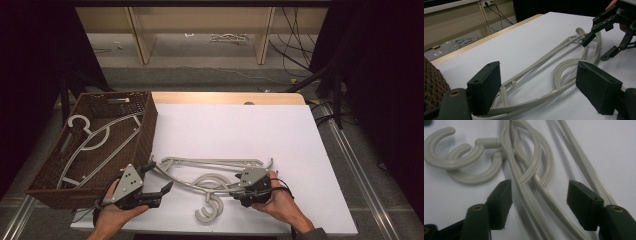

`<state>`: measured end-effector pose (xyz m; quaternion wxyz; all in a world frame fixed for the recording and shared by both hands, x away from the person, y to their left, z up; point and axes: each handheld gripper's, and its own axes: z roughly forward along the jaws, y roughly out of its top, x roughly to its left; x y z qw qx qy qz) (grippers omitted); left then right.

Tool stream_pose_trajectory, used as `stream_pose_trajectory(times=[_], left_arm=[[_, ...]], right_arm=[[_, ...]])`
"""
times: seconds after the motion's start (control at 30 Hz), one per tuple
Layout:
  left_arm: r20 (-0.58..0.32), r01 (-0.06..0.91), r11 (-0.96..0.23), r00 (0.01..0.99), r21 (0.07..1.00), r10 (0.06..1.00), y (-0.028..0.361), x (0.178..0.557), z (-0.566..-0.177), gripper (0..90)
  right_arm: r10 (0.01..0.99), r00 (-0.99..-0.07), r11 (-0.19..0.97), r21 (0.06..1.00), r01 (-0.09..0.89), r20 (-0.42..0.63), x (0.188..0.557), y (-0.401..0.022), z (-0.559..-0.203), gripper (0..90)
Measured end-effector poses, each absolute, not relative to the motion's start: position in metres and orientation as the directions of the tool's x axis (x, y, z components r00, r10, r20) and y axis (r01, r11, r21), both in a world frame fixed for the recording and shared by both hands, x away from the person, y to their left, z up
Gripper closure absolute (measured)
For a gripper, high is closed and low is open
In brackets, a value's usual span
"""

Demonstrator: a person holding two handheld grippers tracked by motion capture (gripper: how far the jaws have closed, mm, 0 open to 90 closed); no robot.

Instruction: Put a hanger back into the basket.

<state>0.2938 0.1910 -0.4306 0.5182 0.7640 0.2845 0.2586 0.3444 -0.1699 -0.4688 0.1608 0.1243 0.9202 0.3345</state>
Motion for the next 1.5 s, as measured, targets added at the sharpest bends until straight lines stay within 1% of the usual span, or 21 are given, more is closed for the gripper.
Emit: stream_pose_trajectory(times=[0.03,0.07,0.13,0.2,0.23,0.43,0.47,0.73,0.83,0.9,1.0,1.03,1.07,1.13,1.17,1.2,1.23,1.27,1.37,1.43,1.5], left_arm=[[0.117,0.147,-0.307,0.708,0.940,0.696,0.191,0.295,-0.430,20.5],[0.120,0.145,-0.310,0.709,0.940,0.695,0.191,0.296,-0.430,20.7],[0.118,0.146,-0.309,0.709,0.940,0.695,0.191,0.296,-0.431,20.9],[0.114,0.146,-0.304,0.712,0.941,0.693,0.191,0.296,-0.431,21.0],[0.114,0.147,-0.306,0.711,0.941,0.694,0.191,0.296,-0.431,21.0],[0.122,0.148,-0.319,0.713,0.936,0.690,0.190,0.296,-0.431,21.3],[0.123,0.147,-0.320,0.716,0.936,0.688,0.190,0.296,-0.432,21.6],[0.138,0.156,-0.365,0.737,0.918,0.662,0.184,0.295,-0.435,22.2],[0.170,0.148,-0.412,0.749,0.899,0.641,0.179,0.295,-0.438,22.9],[0.192,0.150,-0.449,0.754,0.881,0.628,0.174,0.294,-0.441,23.2],[0.243,0.117,-0.511,0.774,0.852,0.584,0.168,0.297,-0.443,25.0],[0.414,0.019,-0.591,0.697,0.806,0.586,0.170,0.303,-0.438,25.9],[0.413,0.021,-0.600,0.705,0.800,0.576,0.167,0.304,-0.438,27.2],[0.425,0.020,-0.614,0.704,0.789,0.569,0.162,0.308,-0.440,28.1],[0.433,0.017,-0.627,0.709,0.779,0.557,0.158,0.310,-0.442,28.7],[0.455,0.015,-0.658,0.711,0.752,0.536,0.156,0.312,-0.443,30.9],[0.442,0.011,-0.653,0.727,0.757,0.526,0.151,0.314,-0.447,32.2],[0.463,0.012,-0.672,0.715,0.741,0.524,0.150,0.317,-0.447,31.9],[0.472,0.008,-0.662,0.695,0.750,0.542,0.145,0.325,-0.450,33.9],[0.481,0.007,-0.681,0.703,0.732,0.524,0.142,0.328,-0.452,34.2],[0.516,0.008,-0.695,0.664,0.719,0.541,0.142,0.332,-0.453,34.6]], right_arm=[[0.322,-0.921,0.754,0.648,0.111,-0.217,0.343,-0.168,-0.469,44.5],[0.301,-0.926,0.763,0.640,0.089,-0.230,0.343,-0.167,-0.470,46.7],[0.280,-0.934,0.775,0.626,0.084,-0.222,0.341,-0.165,-0.470,51.1],[0.254,-0.941,0.791,0.608,0.068,-0.225,0.341,-0.163,-0.472,53.3],[0.258,-0.941,0.800,0.594,0.081,-0.218,0.340,-0.162,-0.472,54.6],[0.226,-0.955,0.816,0.573,0.079,-0.190,0.347,-0.159,-0.477,63.2],[0.223,-0.959,0.816,0.572,0.086,-0.175,0.349,-0.159,-0.477,66.5],[0.186,-0.975,0.821,0.563,0.089,-0.118,0.356,-0.158,-0.476,74.6],[0.152,-0.979,0.832,0.553,0.052,-0.137,0.355,-0.157,-0.476,77.0],[0.106,-0.978,0.848,0.530,-0.006,-0.181,0.352,-0.154,-0.474,79.5],[0.036,-0.973,0.859,0.505,-0.088,-0.230,0.348,-0.150,-0.470,81.5],[0.041,-0.970,0.858,0.505,-0.088,-0.239,0.345,-0.150,-0.468,81.5],[0.011,-0.965,0.856,0.501,-0.126,-0.262,0.346,-0.149,-0.465,81.6],[0.003,-0.961,0.854,0.500,-0.142,-0.277,0.345,-0.150,-0.462,81.6],[0.016,-0.955,0.853,0.503,-0.142,-0.297,0.344,-0.151,-0.460,81.7],[0.022,-0.953,0.850,0.507,-0.142,-0.303,0.344,-0.153,-0.457,81.7],[0.012,-0.951,0.843,0.514,-0.157,-0.309,0.344,-0.154,-0.455,81.8],[0.024,-0.952,0.838,0.525,-0.147,-0.306,0.343,-0.155,-0.454,81.8],[0.031,-0.949,0.828,0.540,-0.152,-0.314,0.344,-0.158,-0.448,81.9],[0.036,-0.946,0.823,0.546,-0.154,-0.321,0.343,-0.160,-0.445,81.9],[0.027,-0.949,0.823,0.546,-0.158,-0.315,0.343,-0.162,-0.443,82.0]])
